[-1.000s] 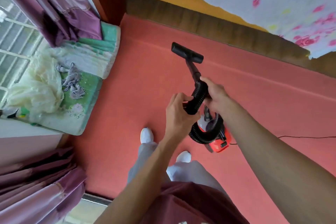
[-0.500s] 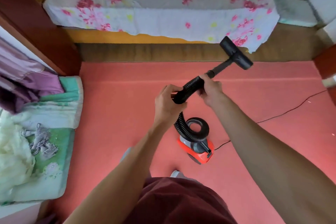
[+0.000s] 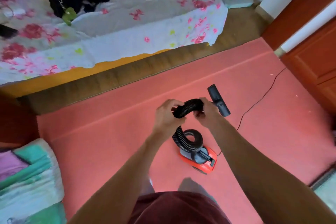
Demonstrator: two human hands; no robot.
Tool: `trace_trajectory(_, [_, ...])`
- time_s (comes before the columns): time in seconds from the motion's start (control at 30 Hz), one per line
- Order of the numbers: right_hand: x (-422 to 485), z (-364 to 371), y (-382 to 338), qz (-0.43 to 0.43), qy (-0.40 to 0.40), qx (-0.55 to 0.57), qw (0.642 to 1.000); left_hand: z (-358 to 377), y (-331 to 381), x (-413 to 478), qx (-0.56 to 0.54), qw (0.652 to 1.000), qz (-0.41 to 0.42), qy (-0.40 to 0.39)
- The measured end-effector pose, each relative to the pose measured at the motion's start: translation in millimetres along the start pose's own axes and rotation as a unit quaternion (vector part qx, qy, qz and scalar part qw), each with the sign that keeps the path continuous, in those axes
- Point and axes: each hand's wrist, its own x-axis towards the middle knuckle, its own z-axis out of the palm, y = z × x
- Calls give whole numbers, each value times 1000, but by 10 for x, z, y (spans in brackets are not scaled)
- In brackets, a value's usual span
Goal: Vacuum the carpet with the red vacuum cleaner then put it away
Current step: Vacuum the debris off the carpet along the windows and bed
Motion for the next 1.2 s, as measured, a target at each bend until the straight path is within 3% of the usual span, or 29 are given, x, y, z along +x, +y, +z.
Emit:
trace_trajectory(0.4, [552,340,-392,28,103,72,992,28,78,1035,12,991,42,-125])
trace_trajectory(0.67, [1221,553,-1026,62,110,133,983,295,333,2125,70,978,36,-195])
trace_trajectory(1.2, [2023,-6,-2641,17,199,246,948,1681,1191,3581,69,944,118,-301])
